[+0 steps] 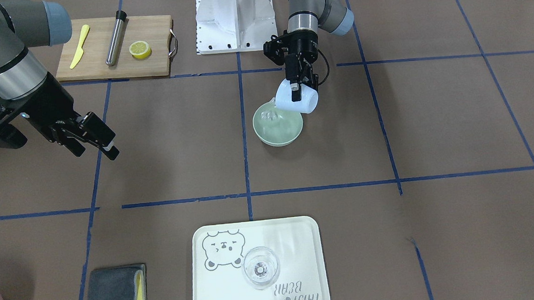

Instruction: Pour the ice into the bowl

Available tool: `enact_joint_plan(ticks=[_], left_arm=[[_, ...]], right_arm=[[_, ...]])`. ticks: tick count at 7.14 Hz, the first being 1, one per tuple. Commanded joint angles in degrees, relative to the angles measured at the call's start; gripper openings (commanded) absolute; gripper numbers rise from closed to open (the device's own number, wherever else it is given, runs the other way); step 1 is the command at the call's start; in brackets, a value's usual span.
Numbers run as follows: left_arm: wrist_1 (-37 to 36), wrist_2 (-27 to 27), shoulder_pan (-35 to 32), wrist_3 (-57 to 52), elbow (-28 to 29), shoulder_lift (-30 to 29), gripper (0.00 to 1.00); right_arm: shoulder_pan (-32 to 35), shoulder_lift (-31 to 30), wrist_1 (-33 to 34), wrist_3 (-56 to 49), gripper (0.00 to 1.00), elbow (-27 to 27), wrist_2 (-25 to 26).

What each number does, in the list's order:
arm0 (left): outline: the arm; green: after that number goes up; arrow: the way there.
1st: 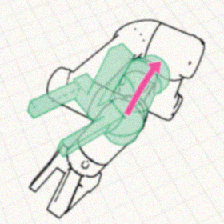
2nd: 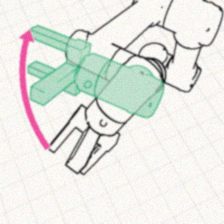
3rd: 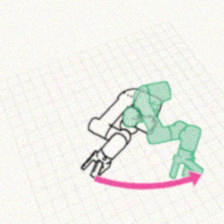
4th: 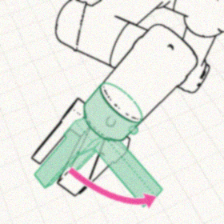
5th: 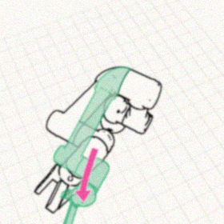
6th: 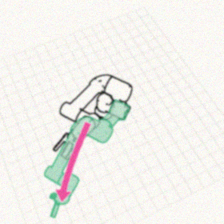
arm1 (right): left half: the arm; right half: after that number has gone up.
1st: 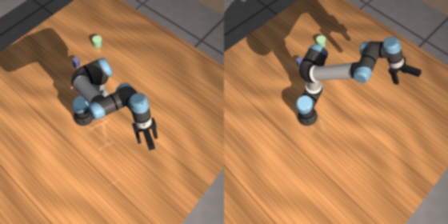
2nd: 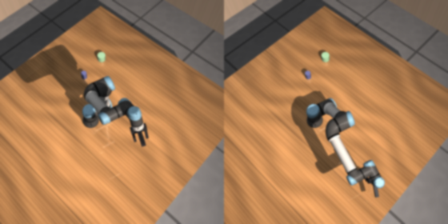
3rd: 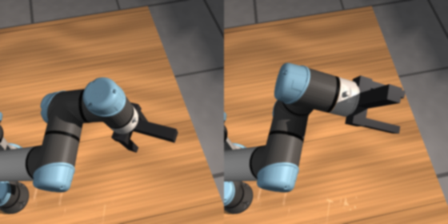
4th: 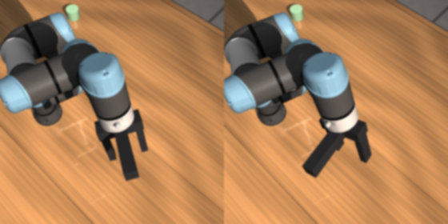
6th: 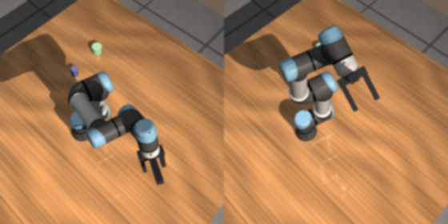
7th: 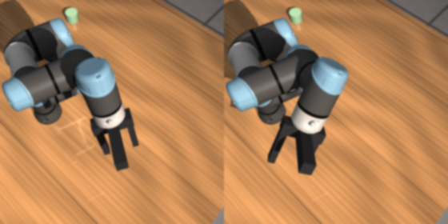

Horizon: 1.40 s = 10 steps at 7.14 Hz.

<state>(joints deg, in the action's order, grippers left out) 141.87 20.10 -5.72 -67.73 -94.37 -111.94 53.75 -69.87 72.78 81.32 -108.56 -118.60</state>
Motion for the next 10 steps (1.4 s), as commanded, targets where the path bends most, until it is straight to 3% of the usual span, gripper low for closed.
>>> enact_joint_plan(ticks=[1, 4, 6, 7, 9, 10], left_arm=[[0.0, -0.1, -0.1, -2.9, -0.3, 0.4, 0.0], [0.9, 0.1, -0.3, -1.5, -0.5, 0.8, 0.0], [1.6, 0.6, -0.7, 19.1, -0.2, 5.3, 0.0], [7.0, 0.7, -1.2, 28.7, -0.2, 8.5, 0.0], [25.7, 10.5, -5.5, 49.2, -0.2, 22.4, 0.0], [32.6, 16.4, -9.6, 53.9, 0.1, 28.9, 0.0]], right_arm=[[0.0, 0.0, -0.1, 0.1, 1.0, 0.1, -1.4], [0.0, -0.1, -0.1, 0.1, 1.0, 0.0, -1.5], [0.4, 0.3, -0.1, 0.0, 1.0, 0.0, -1.5], [0.8, 0.4, -0.1, -0.2, 1.0, 0.0, -1.6], [1.0, 0.7, -0.1, -0.2, 1.0, -0.3, -2.4], [1.0, 0.8, -0.2, -0.1, 1.0, -0.4, -3.0]])
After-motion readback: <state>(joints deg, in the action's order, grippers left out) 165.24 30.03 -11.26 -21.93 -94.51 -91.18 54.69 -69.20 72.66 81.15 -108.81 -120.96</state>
